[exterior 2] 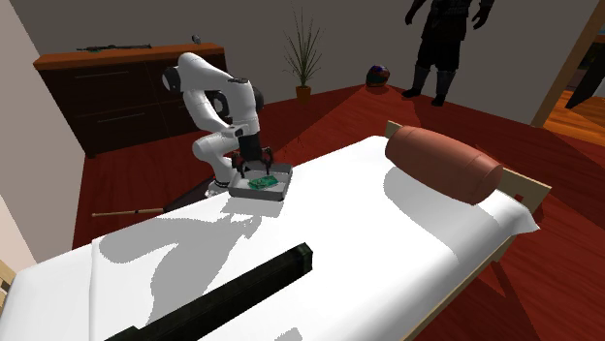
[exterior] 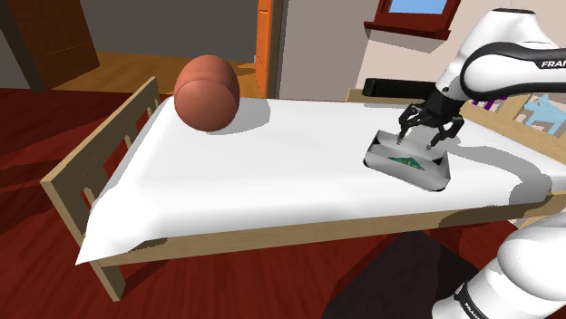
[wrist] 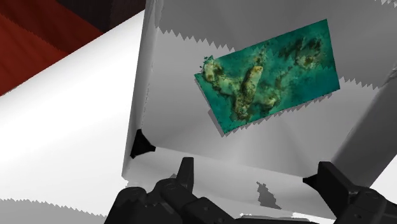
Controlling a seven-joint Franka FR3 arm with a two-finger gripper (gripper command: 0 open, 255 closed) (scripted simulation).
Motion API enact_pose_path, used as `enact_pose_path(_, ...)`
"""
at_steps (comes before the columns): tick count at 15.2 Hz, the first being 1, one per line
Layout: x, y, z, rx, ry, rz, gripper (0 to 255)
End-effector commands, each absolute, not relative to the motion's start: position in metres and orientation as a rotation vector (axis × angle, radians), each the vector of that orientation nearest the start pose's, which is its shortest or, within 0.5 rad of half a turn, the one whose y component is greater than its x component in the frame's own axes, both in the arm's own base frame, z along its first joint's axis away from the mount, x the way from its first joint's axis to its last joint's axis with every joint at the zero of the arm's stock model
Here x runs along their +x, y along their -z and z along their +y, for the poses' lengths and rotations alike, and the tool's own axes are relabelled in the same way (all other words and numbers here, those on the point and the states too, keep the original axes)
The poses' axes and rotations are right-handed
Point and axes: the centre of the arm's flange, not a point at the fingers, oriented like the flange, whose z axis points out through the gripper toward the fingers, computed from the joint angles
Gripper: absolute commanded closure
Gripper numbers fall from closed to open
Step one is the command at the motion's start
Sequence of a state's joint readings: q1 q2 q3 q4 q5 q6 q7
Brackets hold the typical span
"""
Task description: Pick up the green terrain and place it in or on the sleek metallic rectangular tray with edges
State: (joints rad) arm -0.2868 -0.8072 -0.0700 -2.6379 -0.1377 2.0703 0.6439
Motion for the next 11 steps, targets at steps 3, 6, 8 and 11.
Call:
enact_pose_path(3, 0.300, -0.552, -0.118, -2.820, 0.393, 1.421, 0)
enact_pose_path(6, 0.300, -0.552, -0.118, -2.820, 0.393, 1.421, 0)
enact_pose_path(8, 0.300, -0.552, -0.118, -2.820, 0.393, 1.421, 0)
enact_pose_path(11, 0.300, -0.552, -0.118, -2.820, 0.393, 1.421, 0)
